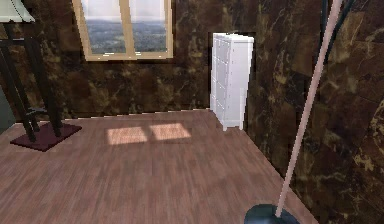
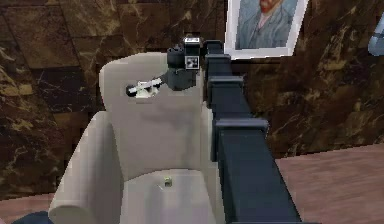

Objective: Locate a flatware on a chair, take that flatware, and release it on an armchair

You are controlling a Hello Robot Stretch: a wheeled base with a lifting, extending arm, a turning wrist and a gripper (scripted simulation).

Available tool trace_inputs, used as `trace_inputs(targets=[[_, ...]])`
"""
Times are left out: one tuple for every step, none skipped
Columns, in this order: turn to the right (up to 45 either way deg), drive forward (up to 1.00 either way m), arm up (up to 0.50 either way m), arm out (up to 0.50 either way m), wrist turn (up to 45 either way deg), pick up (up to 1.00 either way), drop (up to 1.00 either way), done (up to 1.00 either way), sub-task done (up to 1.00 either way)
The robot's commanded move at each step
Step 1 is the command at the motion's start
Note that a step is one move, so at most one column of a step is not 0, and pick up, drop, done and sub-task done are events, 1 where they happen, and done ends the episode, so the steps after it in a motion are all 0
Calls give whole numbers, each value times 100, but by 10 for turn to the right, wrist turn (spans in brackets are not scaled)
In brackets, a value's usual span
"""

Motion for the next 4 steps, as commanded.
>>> trace_inputs(targets=[[0, 0, 0, 0, 210, 0, 0, 0, 0], [0, 0, -38, 0, 0, 0, 0, 0, 0], [0, 0, -32, 0, 0, 0, 0, 0, 0], [0, 0, 0, 0, 0, 0, 100, 0, 0]])
